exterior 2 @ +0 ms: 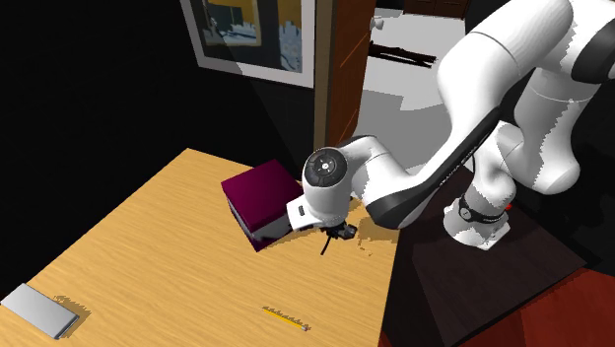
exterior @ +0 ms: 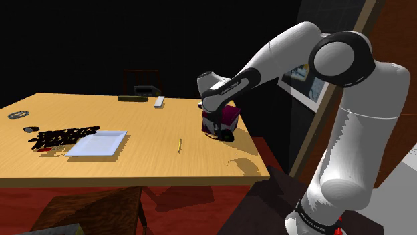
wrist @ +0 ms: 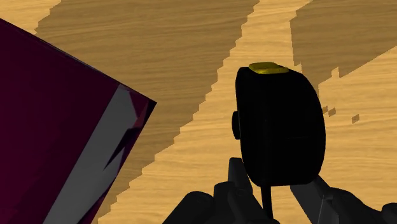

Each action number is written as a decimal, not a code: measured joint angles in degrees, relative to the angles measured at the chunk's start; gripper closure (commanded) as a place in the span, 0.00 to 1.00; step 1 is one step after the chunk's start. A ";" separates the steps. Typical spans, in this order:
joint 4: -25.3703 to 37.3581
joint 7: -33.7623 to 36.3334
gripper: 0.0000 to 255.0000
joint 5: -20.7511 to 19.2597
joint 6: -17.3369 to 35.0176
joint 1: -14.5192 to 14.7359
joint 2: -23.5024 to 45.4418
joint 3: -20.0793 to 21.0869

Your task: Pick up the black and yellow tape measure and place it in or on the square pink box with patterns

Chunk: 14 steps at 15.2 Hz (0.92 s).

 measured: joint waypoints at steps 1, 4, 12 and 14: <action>0.48 -0.21 1.00 0.07 -0.84 0.01 -0.38 0.01; 0.84 -0.55 1.00 0.15 -2.82 0.09 -2.02 0.06; 3.72 -1.74 1.00 0.49 -8.55 0.23 -4.98 0.15; 4.69 -1.95 1.00 0.60 -10.06 0.31 -5.52 0.23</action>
